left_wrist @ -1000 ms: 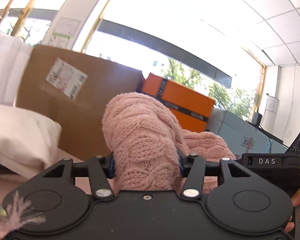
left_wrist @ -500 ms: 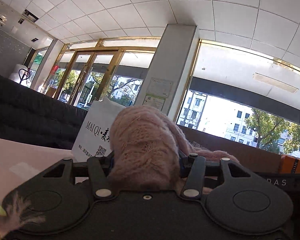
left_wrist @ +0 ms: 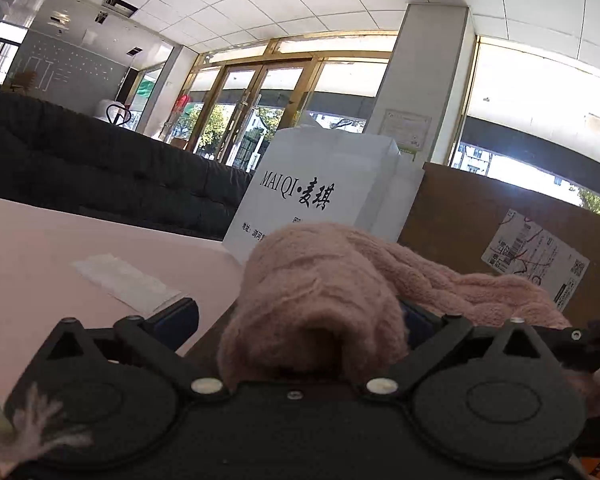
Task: Fold clothes
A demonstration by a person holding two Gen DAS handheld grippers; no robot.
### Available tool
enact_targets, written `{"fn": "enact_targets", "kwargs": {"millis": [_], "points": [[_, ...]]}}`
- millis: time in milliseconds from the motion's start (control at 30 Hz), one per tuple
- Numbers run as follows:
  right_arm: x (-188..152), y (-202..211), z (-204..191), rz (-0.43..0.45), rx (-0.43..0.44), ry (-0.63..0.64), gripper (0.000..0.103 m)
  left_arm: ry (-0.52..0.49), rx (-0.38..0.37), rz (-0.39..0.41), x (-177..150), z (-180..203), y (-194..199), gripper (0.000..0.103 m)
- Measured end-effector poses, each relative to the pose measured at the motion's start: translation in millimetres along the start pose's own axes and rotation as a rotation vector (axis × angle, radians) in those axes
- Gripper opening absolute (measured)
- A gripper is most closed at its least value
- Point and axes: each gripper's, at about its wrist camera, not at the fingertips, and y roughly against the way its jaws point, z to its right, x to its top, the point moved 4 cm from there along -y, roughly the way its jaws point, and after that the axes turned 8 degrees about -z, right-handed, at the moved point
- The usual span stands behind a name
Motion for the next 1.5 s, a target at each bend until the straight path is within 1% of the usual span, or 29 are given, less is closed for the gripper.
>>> {"fn": "enact_targets", "kwargs": {"millis": [33,67,100,133,167,200,233,267,300,333,400,500,567,667,767,833,900,967,1000,1100,1133,1233,1267,1333,1433,1500], "points": [[-3,11,0,0.035,0.019,-0.001,0.088,0.019,-0.024,0.022,3,0,4,0.103],[-7,24,-1,0.07,0.025,0.011,0.088,0.032,-0.04,0.046,6,0,9,0.103],[-11,38,-3,0.106,0.02,0.036,0.088,0.029,-0.03,0.081,8,1,16,0.103],[-15,53,-5,0.143,0.016,0.06,0.088,0.025,0.0,0.132,9,2,24,0.103],[-19,67,-6,0.179,0.012,0.084,0.088,0.021,0.056,0.205,11,5,35,0.103],[-23,82,-7,0.207,0.0,0.106,0.089,0.019,0.144,0.302,11,8,50,0.103],[-27,99,-6,0.23,-0.019,0.126,0.089,0.019,0.214,0.387,9,10,68,0.103],[-30,114,-4,0.25,-0.038,0.145,0.09,0.017,0.207,0.411,6,14,80,0.103],[-32,127,-1,0.263,-0.057,0.158,0.093,0.015,0.199,0.435,2,19,91,0.103],[-38,141,3,0.272,-0.079,0.164,0.103,0.008,0.177,0.439,-1,24,100,0.103],[-51,173,12,0.291,-0.132,0.17,0.103,-0.032,0.056,0.341,-8,41,109,0.103],[-73,210,31,0.282,-0.216,0.173,0.103,-0.126,-0.173,0.095,-23,79,109,0.103],[-87,233,43,0.259,-0.27,0.178,0.103,-0.189,-0.291,-0.063,-39,110,111,0.103],[-112,271,64,0.218,-0.363,0.19,0.103,-0.272,-0.397,-0.249,-69,154,122,0.103],[-132,305,85,0.187,-0.492,0.159,0.103,-0.367,-0.429,-0.414,-105,191,132,0.103],[-143,325,100,0.167,-0.603,0.122,0.103,-0.451,-0.422,-0.509,-129,211,138,0.103],[-156,346,116,0.14,-0.726,0.072,0.103,-0.513,-0.424,-0.564,-146,222,142,0.103],[-170,369,131,0.117,-0.803,0.035,0.103,-0.572,-0.427,-0.615,-163,232,146,0.103],[-175,380,136,0.109,-0.827,0.02,0.103,-0.588,-0.43,-0.628,-167,235,146,0.103],[-186,412,153,0.111,-0.874,-0.037,0.103,-0.605,-0.418,-0.662,-175,243,142,0.103],[-189,423,158,0.118,-0.906,-0.055,0.103,-0.604,-0.42,-0.678,-177,243,143,0.103],[-194,447,174,0.12,-1.044,-0.1,0.103,-0.611,-0.425,-0.724,-184,245,144,0.103],[-194,453,179,0.126,-1.068,-0.128,0.103,-0.62,-0.426,-0.733,-187,247,144,0.103],[-193,461,189,0.134,-1.092,-0.163,0.103,-0.645,-0.418,-0.717,-189,249,144,0.103],[-190,459,195,0.085,-1.144,-0.125,0.103,-0.654,-0.415,-0.712,-191,250,143,0.103],[-187,459,199,0.079,-1.14,-0.119,0.103,-0.68,-0.402,-0.707,-194,253,143,0.103]]}}
